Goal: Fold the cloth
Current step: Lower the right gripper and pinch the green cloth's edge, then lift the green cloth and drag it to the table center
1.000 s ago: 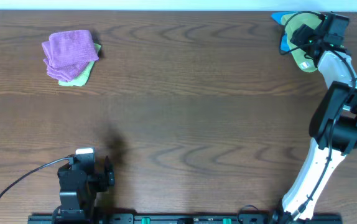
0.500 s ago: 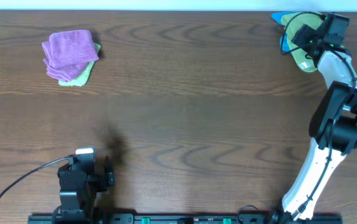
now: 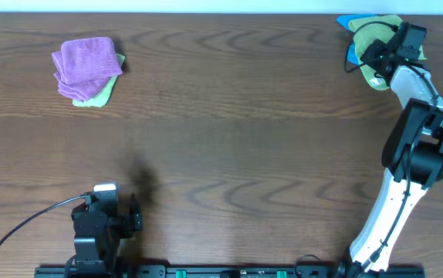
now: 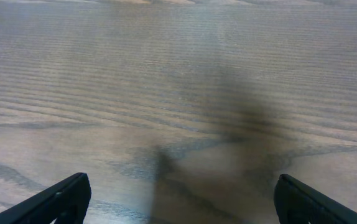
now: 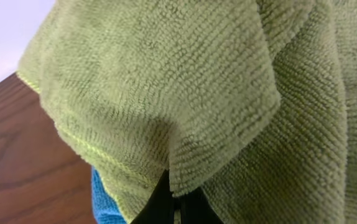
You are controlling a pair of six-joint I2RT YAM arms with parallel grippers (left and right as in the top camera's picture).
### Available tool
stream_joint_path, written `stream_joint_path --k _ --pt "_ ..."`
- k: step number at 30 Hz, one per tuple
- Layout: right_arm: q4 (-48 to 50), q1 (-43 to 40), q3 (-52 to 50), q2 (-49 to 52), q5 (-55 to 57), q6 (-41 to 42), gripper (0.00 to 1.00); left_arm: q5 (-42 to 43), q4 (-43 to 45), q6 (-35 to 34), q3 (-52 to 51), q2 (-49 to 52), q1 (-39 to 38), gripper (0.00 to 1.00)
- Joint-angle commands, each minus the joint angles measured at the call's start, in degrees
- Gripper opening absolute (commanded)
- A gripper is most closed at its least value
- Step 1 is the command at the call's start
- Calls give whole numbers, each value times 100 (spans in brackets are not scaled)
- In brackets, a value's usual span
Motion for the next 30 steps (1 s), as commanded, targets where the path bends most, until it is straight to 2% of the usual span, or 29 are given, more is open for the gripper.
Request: stream_joint_path --k 1,8,17,23,30 --pt "-33 55 87 -660 -24 -168 2 -98 -175 -46 -127 -37 13 95" --pt "-885 208 85 -1672 -24 -706 1 -98 -175 -46 -127 -37 13 95" --pt "-2881 710 87 -3136 -26 -1270 1 -98 -175 -46 -127 -37 13 95" --pt "-4019 1419 87 -4120 -22 -1473 1 -98 -175 -46 -127 -37 13 95" --pt "-4986 2612 85 -5027 -24 -1486 2 -98 -175 -46 -127 -37 13 95"
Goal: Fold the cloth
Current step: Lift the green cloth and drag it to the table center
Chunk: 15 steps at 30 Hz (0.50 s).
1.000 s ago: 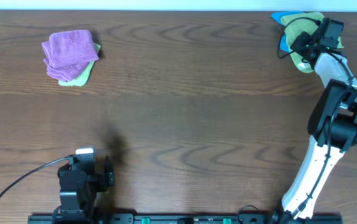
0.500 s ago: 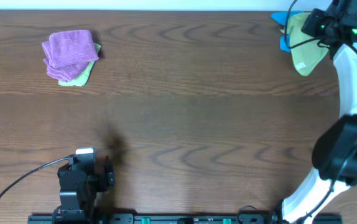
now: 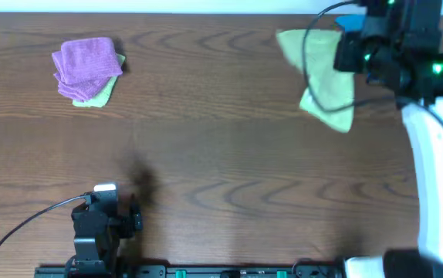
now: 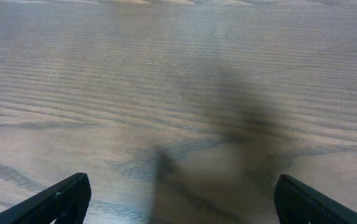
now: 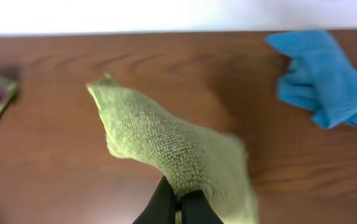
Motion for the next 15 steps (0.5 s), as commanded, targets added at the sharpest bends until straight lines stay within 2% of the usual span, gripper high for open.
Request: stream_joint_path --k 1,7,15 --pt "-203 501 59 -262 -22 -114 1 -98 -175 -44 -125 -37 13 95" --pt "-568 1639 59 -400 -146 -59 1 -98 -175 -44 -125 -37 13 95" --pt "-581 2830 59 -400 -177 177 1 -98 -175 -44 -125 -37 13 95"
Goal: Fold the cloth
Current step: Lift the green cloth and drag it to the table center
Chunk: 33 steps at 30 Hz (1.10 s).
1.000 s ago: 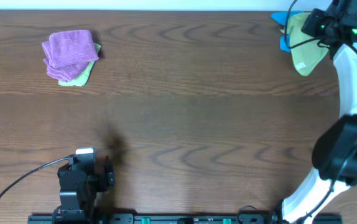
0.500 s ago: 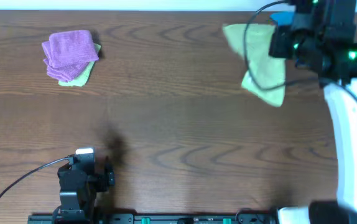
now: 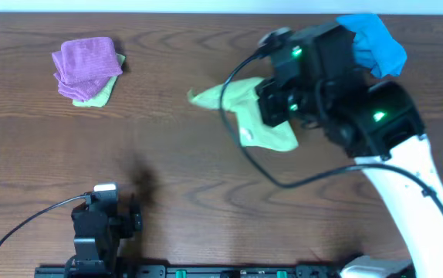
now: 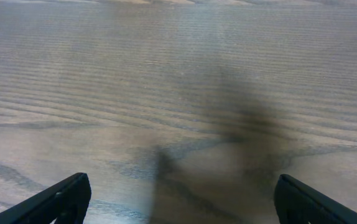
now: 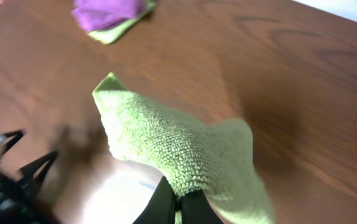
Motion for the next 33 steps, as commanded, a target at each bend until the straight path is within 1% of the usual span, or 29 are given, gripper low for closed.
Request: stream_joint_path --k 1,9,16,20,25,30,33 --pt "-4 354 59 -46 -33 192 2 -98 -175 -44 -125 -37 13 95" --pt "-7 1272 59 -44 -162 481 1 -98 -175 -44 -125 -37 13 95" --pt "-33 1585 59 -44 -330 682 2 -98 -175 -44 -125 -37 13 95" --pt "-28 1591 59 31 -254 680 1 -98 -175 -44 -125 -37 13 95" --pt "-11 1521 59 363 -146 651 2 -98 -175 -44 -125 -37 13 95" --pt "184 1266 59 848 691 376 2 -98 -175 -44 -125 -37 13 95" --pt "409 905 59 1211 876 232 2 -98 -175 -44 -125 -37 13 95"
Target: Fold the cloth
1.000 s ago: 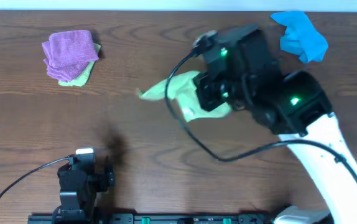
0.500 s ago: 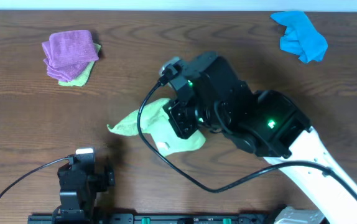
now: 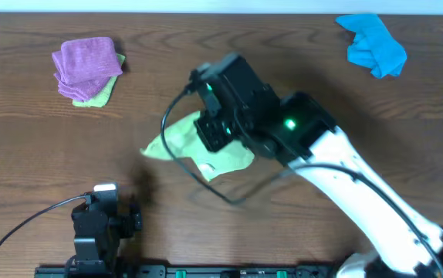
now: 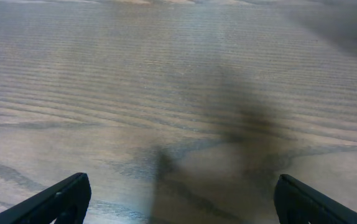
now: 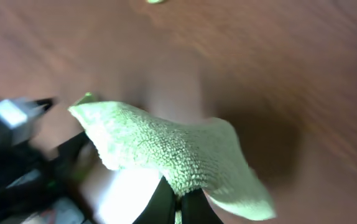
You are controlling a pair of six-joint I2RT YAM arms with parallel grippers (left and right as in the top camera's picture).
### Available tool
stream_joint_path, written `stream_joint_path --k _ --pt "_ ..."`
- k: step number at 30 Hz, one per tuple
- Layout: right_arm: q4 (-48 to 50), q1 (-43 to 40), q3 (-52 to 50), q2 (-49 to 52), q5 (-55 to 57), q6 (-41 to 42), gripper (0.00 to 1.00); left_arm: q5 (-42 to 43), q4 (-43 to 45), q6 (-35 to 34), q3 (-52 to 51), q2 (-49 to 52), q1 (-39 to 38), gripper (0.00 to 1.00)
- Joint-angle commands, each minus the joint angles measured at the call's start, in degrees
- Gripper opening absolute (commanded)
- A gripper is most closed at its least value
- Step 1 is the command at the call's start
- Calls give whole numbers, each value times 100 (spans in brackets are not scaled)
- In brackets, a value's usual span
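A light green cloth (image 3: 177, 139) hangs bunched from my right gripper (image 5: 178, 202), which is shut on a fold of it (image 5: 166, 149). In the overhead view the right arm (image 3: 260, 120) holds it over the middle of the table, left of centre, the cloth trailing toward the front left. My left gripper (image 4: 178, 199) rests at the table's front left, its fingers (image 4: 60, 199) spread wide over bare wood, nothing between them.
A folded purple cloth on a green one (image 3: 87, 68) lies at the back left. A crumpled blue cloth (image 3: 374, 45) lies at the back right. The brown wooden table (image 3: 322, 77) spans the view; the left arm's base and cable (image 3: 98, 224) sit at the front left.
My right arm has carried the green cloth further left and nearer the front, from right of centre to left of centre. The left arm has not moved.
My right gripper was shut on the green cloth atop the blue one at the back right corner. Then it held the cloth clear of the blue cloth, further left, then near mid-table, now left of centre. The left gripper stayed open at the front left.
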Motion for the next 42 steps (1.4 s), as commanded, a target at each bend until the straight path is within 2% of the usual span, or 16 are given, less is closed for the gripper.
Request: stream_joint_path --k 1,4,9,10,11,12,13,19,26,29,35,42 --pt "173 -485 57 402 468 -243 1 -98 -173 -46 -127 -37 13 95" --pt "533 -938 57 809 479 -378 2 -98 -175 -46 -127 -37 13 95" --pt "1838 -1834 57 1609 1091 -715 2 -98 -175 -46 -127 -37 13 95" --pt "2068 -1971 57 1714 1248 -715 13 -98 -175 -46 -127 -37 13 95" --pt "2291 -2124 57 1810 1423 -710 47 -98 -175 -46 -127 -37 13 95" --pt "2417 -2243 57 1871 1482 -710 95 -98 -175 -46 -127 -37 13 95" --pt "2494 -2358 57 1884 1475 -708 99 -98 -175 -46 -127 -37 13 95" --pt "2304 -2601 59 1606 1281 -586 99 -98 -175 -46 -127 -37 13 95" --pt "1113 -2269 57 1261 -31 -586 99 -98 -175 -46 -127 -37 13 95" --pt "782 -2026 57 1314 -321 -592 98 -98 -175 -46 -127 -37 13 95" --pt "717 -1539 57 1534 -354 -651 93 -98 -175 -46 -127 -37 13 95" --pt "680 -1419 57 2175 -420 -649 90 -98 -175 -46 -127 -37 13 95"
